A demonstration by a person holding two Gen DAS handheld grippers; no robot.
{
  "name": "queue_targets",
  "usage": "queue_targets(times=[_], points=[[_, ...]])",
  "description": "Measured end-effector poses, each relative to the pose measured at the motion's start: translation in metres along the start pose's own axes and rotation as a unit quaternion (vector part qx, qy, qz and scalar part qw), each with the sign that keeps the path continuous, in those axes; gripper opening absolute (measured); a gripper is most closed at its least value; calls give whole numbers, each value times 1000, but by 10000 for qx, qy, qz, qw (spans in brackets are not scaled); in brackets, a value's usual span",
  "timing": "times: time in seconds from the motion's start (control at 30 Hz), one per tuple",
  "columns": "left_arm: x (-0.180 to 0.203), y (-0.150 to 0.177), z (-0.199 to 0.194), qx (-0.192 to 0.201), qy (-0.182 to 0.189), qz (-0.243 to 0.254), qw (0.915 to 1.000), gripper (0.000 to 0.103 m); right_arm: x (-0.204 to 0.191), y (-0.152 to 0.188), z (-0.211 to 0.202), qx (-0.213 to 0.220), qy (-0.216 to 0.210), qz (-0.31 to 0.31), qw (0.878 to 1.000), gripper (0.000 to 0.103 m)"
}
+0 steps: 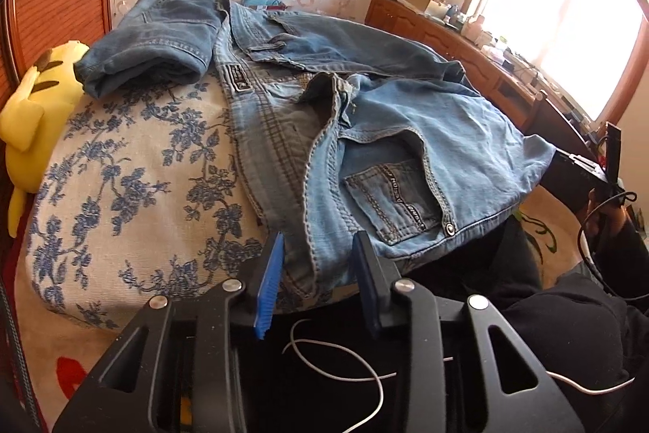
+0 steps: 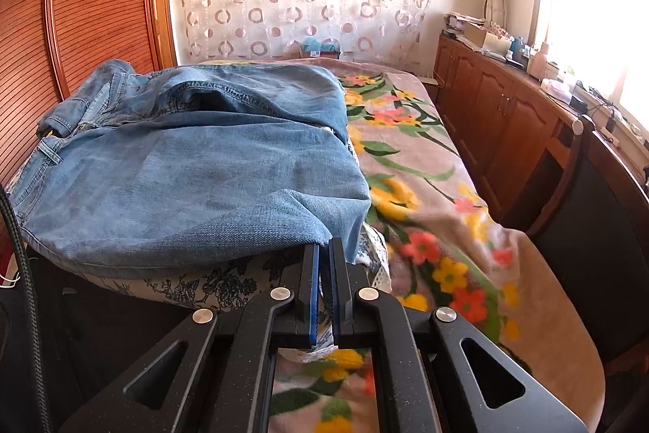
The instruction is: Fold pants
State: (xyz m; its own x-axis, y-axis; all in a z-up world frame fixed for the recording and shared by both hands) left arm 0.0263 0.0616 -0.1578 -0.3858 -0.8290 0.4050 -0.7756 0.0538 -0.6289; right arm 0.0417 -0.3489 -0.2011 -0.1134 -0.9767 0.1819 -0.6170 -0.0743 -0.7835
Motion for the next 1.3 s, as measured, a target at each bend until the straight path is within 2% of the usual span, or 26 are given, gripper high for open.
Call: queue_targets(times=[0.07,0.1,0.13,0.27,0.57,0.97,1.1,1.3], points=[[1,0,3,-11,140,-43,9999,31,0,-1,0,-13,1,-2,10000,4],[2,1,5,-53,310,-75,9995,18,0,-1,0,-10,-2,0,10000,4],[3,2,6,-90,371,-97,9992,14,0,-2,0,-7,-7,3,10000,4],[4,1,4,-103,274,-50,9996,3,2,-6,-2,40,-30,29,10000,4],[19,-33,-19,304,162,333,9988,3,4,-37,-20,485,-67,39,9988,2],[44,-144,-36,972,-81,1176,9883,3,7,-110,-35,1319,135,-30,9912,1],[44,-179,-35,1162,-147,1278,9849,3,9,-135,-32,1526,226,-5,9880,1],[44,-212,-46,1466,-225,1335,9799,3,10,-158,-33,1721,288,5,9847,1]])
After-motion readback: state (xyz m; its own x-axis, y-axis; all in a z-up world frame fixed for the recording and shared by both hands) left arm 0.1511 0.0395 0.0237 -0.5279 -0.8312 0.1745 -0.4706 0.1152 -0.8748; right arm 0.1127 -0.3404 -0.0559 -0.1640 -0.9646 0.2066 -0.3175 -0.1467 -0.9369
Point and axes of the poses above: each gripper's, at about its wrist camera, not at the fingertips, and z roughly the way its jaws point, x to its right, y to its underside, the point moved 6 cm from there along z, roughly the way its jaws point, and after that the axes turned 13 degrees about y, right-handed, at the moved point
